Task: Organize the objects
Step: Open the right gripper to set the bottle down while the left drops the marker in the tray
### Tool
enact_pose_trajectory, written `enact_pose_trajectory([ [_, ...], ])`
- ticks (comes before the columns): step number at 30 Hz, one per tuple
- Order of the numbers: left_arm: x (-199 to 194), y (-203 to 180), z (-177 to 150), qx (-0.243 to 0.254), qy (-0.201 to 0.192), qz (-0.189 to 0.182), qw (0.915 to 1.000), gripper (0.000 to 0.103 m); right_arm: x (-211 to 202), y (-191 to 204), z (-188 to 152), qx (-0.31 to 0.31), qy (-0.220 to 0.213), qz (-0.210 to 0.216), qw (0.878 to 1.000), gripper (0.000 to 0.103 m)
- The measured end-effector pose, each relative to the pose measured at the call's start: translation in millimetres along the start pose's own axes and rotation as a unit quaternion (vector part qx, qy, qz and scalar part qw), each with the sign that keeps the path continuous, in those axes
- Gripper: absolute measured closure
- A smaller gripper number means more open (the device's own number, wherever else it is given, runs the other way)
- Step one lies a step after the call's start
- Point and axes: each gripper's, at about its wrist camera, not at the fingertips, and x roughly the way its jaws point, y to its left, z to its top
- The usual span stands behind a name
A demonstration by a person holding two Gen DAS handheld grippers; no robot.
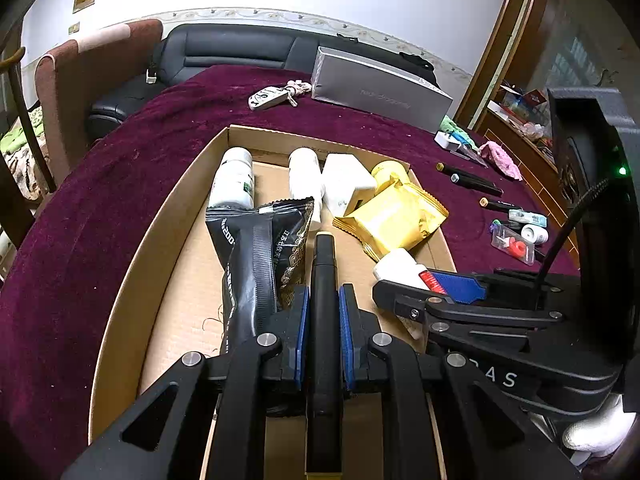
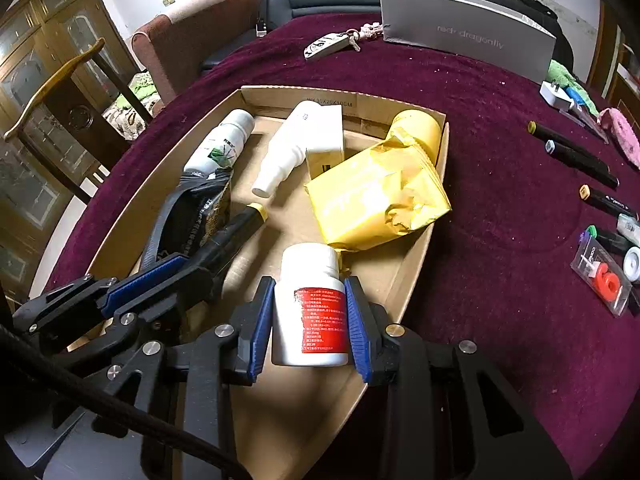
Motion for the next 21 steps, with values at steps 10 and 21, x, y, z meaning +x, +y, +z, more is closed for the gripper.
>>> enact_pose_trajectory([
  [10,-1.2,1.6,1.7,-0.008,-0.003,0.006,1.0,0.089,1.5,0.8,1.3,-0.002,-0.002,-0.006,1.0,0.07],
  [21,-18.3,10.0,5.1,-0.028,-0.024,0.012,0.9992,0.049,-3.7,-3.4,1.5,0.018,-0.002,0.009,1.0,0.07],
])
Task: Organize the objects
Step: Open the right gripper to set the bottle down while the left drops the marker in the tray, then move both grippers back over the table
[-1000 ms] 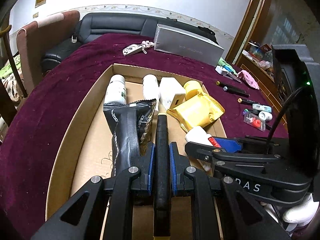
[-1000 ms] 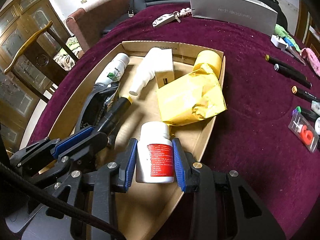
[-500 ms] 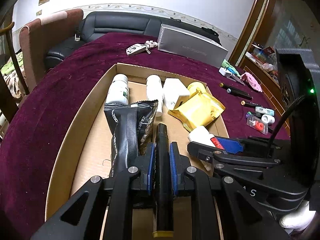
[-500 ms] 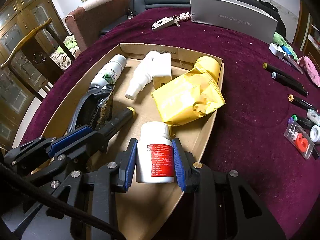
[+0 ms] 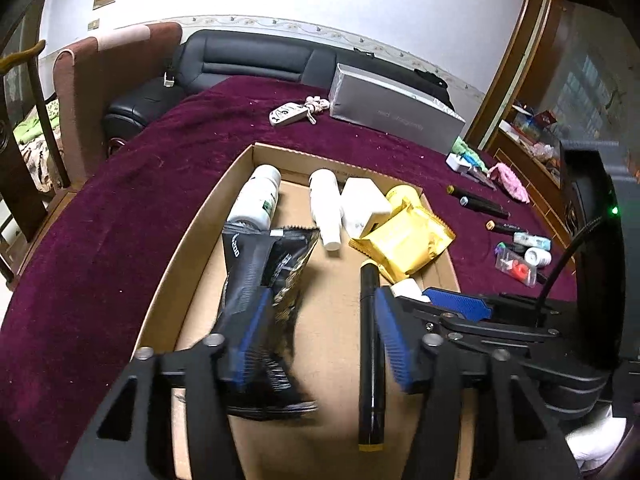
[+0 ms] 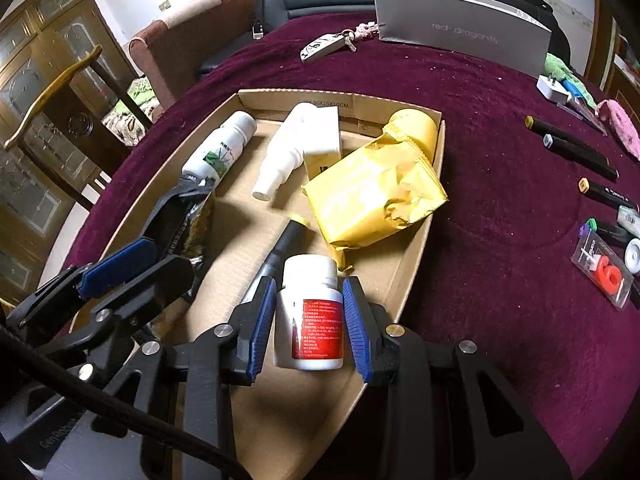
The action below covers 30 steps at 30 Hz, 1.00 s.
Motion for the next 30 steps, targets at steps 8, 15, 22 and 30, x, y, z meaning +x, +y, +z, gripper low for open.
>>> enact_pose_trajectory([
  [8,-23.7,-15.8,3.2,0.013,-0.021,-0.003,0.9997,0.046,-26.5,-3.5,-2.9,0.008,-0.028,0.013,0.999,0.066],
  [15,-44.7,-48.3,5.3,0.039,-0.04,-0.005,0.9984,0.04,-60.6,-28.3,-11.4,0.032,-0.065,0.016,0.997,0.052],
  [22,-45.1,-95.9,1.2,0.08,-0.032,-0.015,0.9962,0.04,-86.2,-84.1,-26.4,0.083,-0.084,0.009,0.993,0.052],
  [30,-26.4,-145.9,-5.9,0.114,0.003,-0.044,0.9924,0.04,-116.0,-165.8,-48.2,0.153,-0.109,-0.01,0.982,0.052],
])
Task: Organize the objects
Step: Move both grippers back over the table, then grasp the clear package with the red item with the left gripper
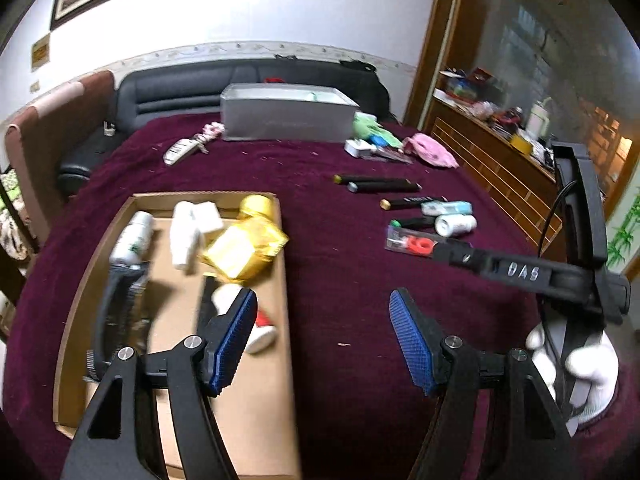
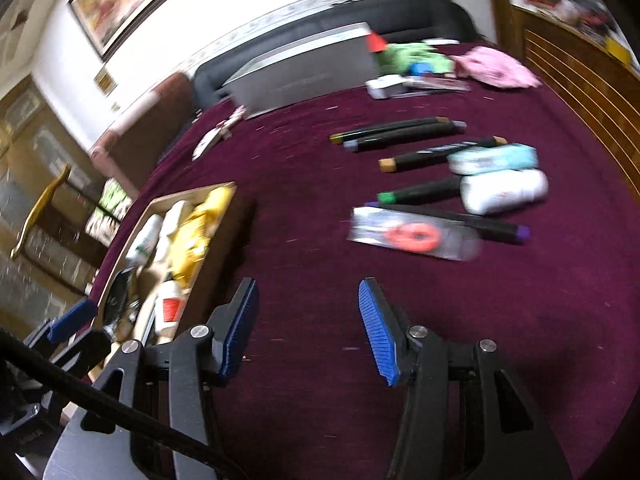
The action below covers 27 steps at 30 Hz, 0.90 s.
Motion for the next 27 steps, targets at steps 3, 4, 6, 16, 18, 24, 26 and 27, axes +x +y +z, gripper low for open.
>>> enact_pose_trajectory([
  [3,12.5,-11.4,-2.7,0.0,0.017,-0.009,0.9998,0.04,-12.3,-35.1,2.2,0.033,-0.01,-0.01,0.999,0.052],
  [4,18.5,-16.2,-3.6,0.0,0.024,-0.013,0.9996,0.04,-16.7,-47.7,2.8,0.045,-0.015,-0.015,0.999,0.052],
  [6,25.3,-23.3,-6.6,0.002,0.036,-0.022,0.9991,0.04,-23.8,-68.6,3.7,0.066,-0.022,-0.021,0.997,0.05],
  [16,68.0,-54.4,-31.6,0.03,0.091,-0.028,0.995,0.04,-24.0,-108.7,9.1,0.114,-0.016,-0.006,0.993,0.05],
  [18,74.2,-53.3,-35.6,0.029,0.101,-0.025,0.9942,0.04,-16.5,-99.9,14.7,0.101,-0.012,0.003,0.995,0.049],
  [24,83.2,-50.8,-48.9,0.033,0.114,-0.028,0.9925,0.036,17.5,-70.4,38.7,0.053,0.001,0.003,0.999,0.049],
  [26,83.4,-53.7,-50.5,0.042,0.11,-0.028,0.9927,0.029,31.6,-61.0,45.3,0.034,0.008,-0.004,0.999,0.049],
  [27,84.0,-55.9,-51.4,0.048,0.11,-0.03,0.9923,0.024,40.6,-56.4,48.6,0.023,0.014,-0.013,1.0,0.049],
])
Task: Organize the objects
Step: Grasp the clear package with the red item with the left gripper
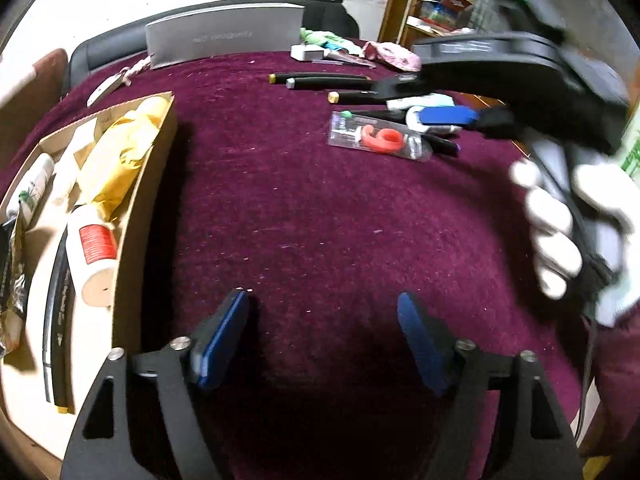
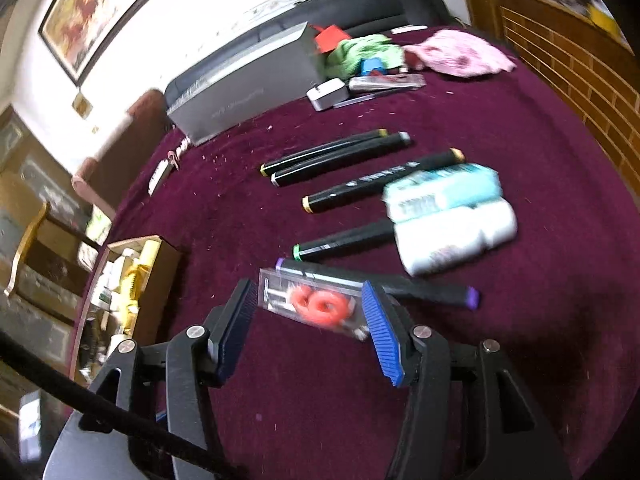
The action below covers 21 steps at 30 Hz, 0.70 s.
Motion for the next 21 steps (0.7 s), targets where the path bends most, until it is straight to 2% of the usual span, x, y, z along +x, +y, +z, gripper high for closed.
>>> enact_pose_trajectory([
  [4,2.6,-3.7,1.6,0.013,0.009,-0.016,0.9997,0.011,23.6,3.2,4.3,-0.014,0.025,-0.009,1.0,0.049],
  [5,3.5,-5.1,1.7,0.019,0.013,-0.02,0.9995,0.007,23.9,3.5,3.4,-0.02,0.027,-0.008,0.999,0.045],
  [7,5.6,-8.1,2.8,0.029,0.019,-0.026,0.9991,0.002,19.2,2.7,3.0,-0.022,0.034,0.02,0.999,0.042],
  [9,7.2,-10.5,4.2,0.033,0.022,-0.022,0.999,0.002,11.3,0.0,-1.9,-0.005,0.059,0.085,0.995,0.04],
  [11,7.7,-11.2,4.2,0.036,0.023,-0.023,0.9988,0.002,14.1,-0.6,-11.0,0.012,0.128,0.189,0.974,0.04],
  [12,7.6,-11.1,4.1,0.036,0.023,-0.024,0.9988,0.002,12.0,-0.5,-16.7,0.013,0.147,0.226,0.963,0.041],
  [13,7.7,-11.0,3.9,0.037,0.023,-0.025,0.9988,0.002,5.5,-2.0,-18.5,0.009,0.137,0.223,0.965,0.041],
  [16,8.3,-12.9,3.1,0.042,0.024,-0.022,0.9986,0.002,-14.3,-17.0,-16.6,0.008,0.085,0.178,0.98,0.041],
  [18,7.8,-13.3,3.0,0.042,0.025,-0.025,0.9985,0.003,-24.7,-36.0,-15.0,0.034,0.045,0.146,0.988,0.041],
  [19,7.9,-12.8,4.4,0.039,0.026,-0.03,0.9984,0.003,-27.5,-44.2,-14.3,0.046,0.029,0.131,0.99,0.041],
  [21,5.9,-9.2,11.0,0.016,0.024,-0.069,0.9972,0.005,-34.9,-63.0,-15.9,0.071,-0.005,0.107,0.992,0.041],
])
